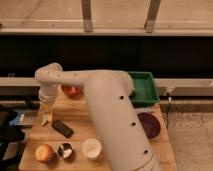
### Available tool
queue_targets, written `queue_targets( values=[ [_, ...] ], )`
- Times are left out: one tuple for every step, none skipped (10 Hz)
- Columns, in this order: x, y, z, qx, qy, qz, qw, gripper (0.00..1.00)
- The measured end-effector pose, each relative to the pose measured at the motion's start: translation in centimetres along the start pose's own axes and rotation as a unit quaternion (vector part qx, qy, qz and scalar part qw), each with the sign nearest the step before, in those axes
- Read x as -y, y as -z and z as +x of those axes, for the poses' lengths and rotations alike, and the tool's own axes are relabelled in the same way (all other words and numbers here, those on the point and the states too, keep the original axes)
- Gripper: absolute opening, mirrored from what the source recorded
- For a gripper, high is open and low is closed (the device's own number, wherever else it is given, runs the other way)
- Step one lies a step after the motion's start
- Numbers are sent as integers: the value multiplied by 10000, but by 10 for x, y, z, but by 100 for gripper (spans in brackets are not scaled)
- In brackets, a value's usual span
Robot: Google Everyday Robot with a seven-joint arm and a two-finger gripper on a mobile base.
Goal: Place banana in paper cup
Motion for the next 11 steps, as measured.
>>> queue_targets(
  values=[
    [7, 20, 7, 252, -70, 63, 9996, 0],
    [12, 35, 16, 444, -127, 118, 9989, 0],
    [17, 48, 28, 590, -189, 182, 9979, 0],
    [22, 60, 38, 687, -253, 240, 9970, 0],
    [27, 70, 46, 764, -305, 288, 9962, 0],
    [33, 82, 60, 841, -374, 354, 9951, 0],
    [36, 90, 71, 880, -417, 399, 9944, 0],
    [36, 95, 79, 907, -447, 420, 9940, 0],
    [36, 101, 92, 980, -484, 386, 9933, 0],
    [37, 105, 106, 1085, -508, 311, 9923, 0],
    [38, 112, 121, 1268, -537, 183, 9903, 0]
  ],
)
